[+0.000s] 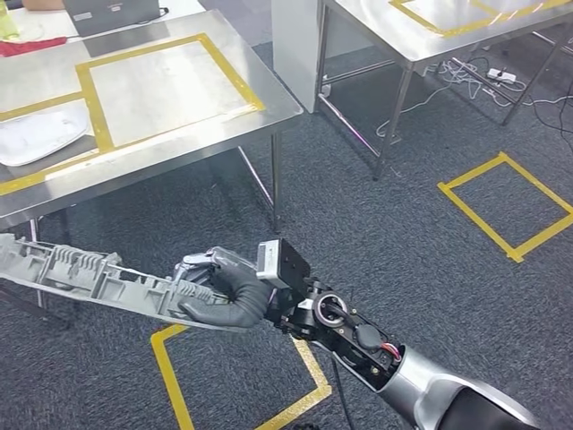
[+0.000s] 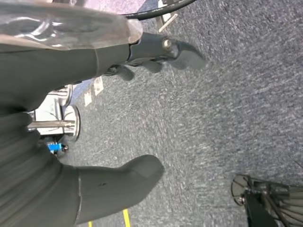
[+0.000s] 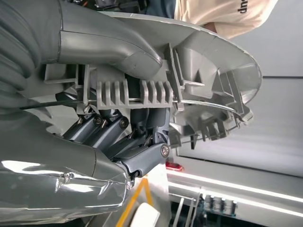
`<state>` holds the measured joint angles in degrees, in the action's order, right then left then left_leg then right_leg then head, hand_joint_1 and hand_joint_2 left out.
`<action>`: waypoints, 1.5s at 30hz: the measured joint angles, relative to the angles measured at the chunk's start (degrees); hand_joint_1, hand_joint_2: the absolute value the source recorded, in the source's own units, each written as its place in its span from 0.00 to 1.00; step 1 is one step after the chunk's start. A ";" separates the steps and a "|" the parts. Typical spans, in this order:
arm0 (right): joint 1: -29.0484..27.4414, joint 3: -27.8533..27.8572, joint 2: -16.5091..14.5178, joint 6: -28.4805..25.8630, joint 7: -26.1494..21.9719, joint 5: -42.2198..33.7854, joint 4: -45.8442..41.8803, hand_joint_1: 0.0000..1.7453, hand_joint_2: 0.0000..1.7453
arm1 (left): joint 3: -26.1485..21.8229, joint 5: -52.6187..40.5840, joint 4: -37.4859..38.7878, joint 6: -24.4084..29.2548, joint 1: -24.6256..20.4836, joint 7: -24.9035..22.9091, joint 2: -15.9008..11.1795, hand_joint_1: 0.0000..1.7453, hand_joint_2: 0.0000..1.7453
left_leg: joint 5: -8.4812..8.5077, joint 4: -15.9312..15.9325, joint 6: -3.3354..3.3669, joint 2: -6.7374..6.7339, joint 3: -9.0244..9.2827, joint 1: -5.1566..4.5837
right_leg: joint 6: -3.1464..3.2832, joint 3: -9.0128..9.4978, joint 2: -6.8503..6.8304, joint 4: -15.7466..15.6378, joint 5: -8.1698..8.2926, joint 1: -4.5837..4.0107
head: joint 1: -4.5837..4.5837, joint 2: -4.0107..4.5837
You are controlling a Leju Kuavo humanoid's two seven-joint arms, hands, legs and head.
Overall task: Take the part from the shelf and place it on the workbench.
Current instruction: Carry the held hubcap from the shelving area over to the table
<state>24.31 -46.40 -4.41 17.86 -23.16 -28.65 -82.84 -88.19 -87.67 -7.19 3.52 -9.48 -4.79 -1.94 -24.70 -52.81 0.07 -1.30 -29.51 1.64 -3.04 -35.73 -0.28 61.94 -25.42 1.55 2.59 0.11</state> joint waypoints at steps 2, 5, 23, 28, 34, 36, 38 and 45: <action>0.01 -0.01 0.02 0.07 -0.07 0.00 -0.01 1.00 1.00 | 0.00 0.00 0.00 0.01 0.01 0.00 -0.06 0.00 1.00 | -0.67 -0.82 -0.80 0.02 -0.03 -0.11 | 0.34 2.48 -0.10 -5.59 1.80 -0.06 | 0.22 0.00; 0.02 -0.02 0.02 0.14 -0.12 0.00 -0.02 1.00 1.00 | 0.00 0.00 0.00 0.01 -0.11 0.00 -0.03 0.00 1.00 | -1.06 -0.93 -1.76 -0.15 -0.02 -0.05 | 1.71 2.64 0.35 -6.14 1.25 -0.35 | -0.25 0.00; 0.12 0.01 0.02 0.28 -0.45 0.08 -0.06 1.00 1.00 | 0.00 0.00 0.00 -0.01 -0.11 0.01 -0.19 0.00 1.00 | 1.77 -1.51 0.16 1.16 -3.78 -0.28 | 1.07 4.08 1.32 -2.92 -3.48 -0.89 | -1.73 0.00; -0.01 0.02 0.07 0.33 -0.51 0.09 -0.04 1.00 1.00 | 0.00 0.00 0.00 -0.01 -0.04 0.01 -0.16 0.00 1.00 | 0.81 -1.51 0.91 1.08 -2.65 -0.65 | 0.75 -3.94 0.90 10.80 -7.04 -0.89 | -0.47 0.00; 0.10 0.01 0.10 0.28 -0.60 0.95 -0.08 1.00 1.00 | 0.00 0.00 0.00 -0.07 0.04 0.02 -0.01 0.00 1.00 | -0.69 -1.84 -0.10 1.18 -1.33 -1.18 | 2.39 2.45 0.46 -5.75 1.36 -1.52 | -0.04 0.00; 0.09 0.00 0.10 0.14 -0.54 1.68 -0.11 1.00 1.00 | 0.00 0.00 0.01 -0.08 -0.01 0.02 -0.06 0.00 1.00 | -0.93 -1.82 -0.62 1.16 -1.27 -1.14 | 2.87 2.85 0.43 -6.37 1.25 -1.32 | -0.30 0.00; 0.08 0.01 0.10 -0.07 -0.39 2.02 -0.17 1.00 1.00 | 0.00 0.00 0.01 -0.08 -0.07 0.02 -0.08 0.00 1.00 | -2.45 -4.50 -1.16 1.20 -2.33 -1.02 | 3.46 3.57 0.11 -7.05 1.20 -1.01 | -0.76 0.00; -0.01 -0.02 0.12 -0.12 -0.29 2.05 -0.23 1.00 1.00 | 0.00 0.00 0.00 -0.08 0.28 0.02 -0.36 0.00 1.00 | -1.59 -13.31 -2.22 0.90 -9.74 -0.32 | 3.51 5.63 -1.46 -7.21 -0.52 -0.71 | -1.95 0.00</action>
<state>24.30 -46.41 -4.29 17.74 -23.45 -26.60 -83.08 -88.19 -87.67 -7.19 3.45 -9.20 -4.76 -2.30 -26.28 -66.12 -2.14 -0.41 -39.25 1.32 0.47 -30.11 -1.75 54.73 -25.93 0.84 0.64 0.11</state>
